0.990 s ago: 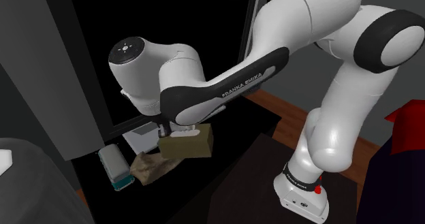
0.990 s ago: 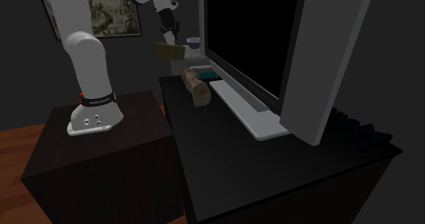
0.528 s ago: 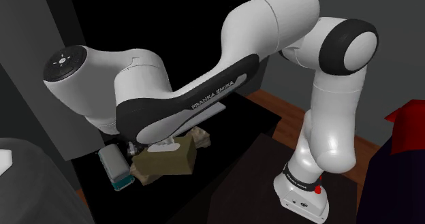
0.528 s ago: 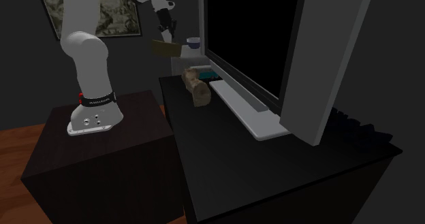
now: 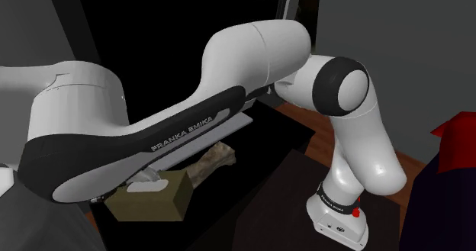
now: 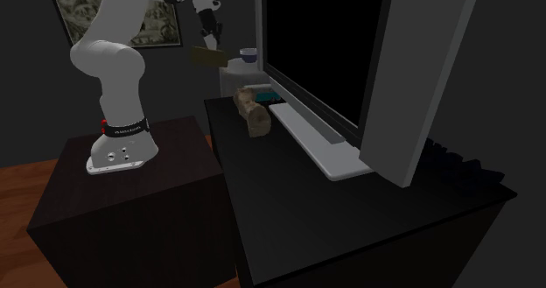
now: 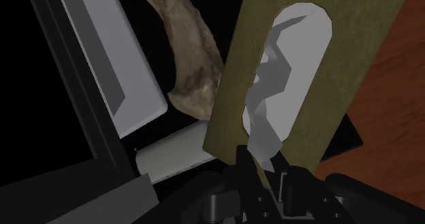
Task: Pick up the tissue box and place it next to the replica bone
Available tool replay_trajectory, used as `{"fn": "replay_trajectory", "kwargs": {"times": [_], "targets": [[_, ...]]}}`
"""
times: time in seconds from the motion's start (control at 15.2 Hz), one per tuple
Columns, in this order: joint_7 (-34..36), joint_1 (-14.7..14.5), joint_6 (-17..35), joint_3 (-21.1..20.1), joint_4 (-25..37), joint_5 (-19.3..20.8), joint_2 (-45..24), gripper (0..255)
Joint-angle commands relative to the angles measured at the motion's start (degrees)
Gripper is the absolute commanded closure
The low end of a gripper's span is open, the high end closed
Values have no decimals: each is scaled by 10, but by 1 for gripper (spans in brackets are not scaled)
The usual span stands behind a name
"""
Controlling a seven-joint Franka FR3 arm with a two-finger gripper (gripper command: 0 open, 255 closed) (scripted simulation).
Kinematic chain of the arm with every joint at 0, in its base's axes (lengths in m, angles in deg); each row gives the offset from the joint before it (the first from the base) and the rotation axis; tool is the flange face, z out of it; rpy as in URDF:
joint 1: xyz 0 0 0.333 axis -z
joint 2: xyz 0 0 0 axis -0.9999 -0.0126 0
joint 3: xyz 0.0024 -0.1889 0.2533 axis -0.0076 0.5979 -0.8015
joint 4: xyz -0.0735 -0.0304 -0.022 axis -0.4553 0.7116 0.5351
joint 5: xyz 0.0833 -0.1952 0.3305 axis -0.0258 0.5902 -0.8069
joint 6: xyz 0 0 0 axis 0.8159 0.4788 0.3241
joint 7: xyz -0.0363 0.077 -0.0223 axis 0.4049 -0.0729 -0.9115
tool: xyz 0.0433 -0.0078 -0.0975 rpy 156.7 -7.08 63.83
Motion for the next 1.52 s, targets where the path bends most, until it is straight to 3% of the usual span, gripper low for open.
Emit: {"fn": "replay_trajectory", "kwargs": {"times": [0.0, 1.45], "targets": [[3, -20, -12, 5, 41, 9, -32, 255], [60, -3, 115, 16, -64, 30, -72, 255]]}}
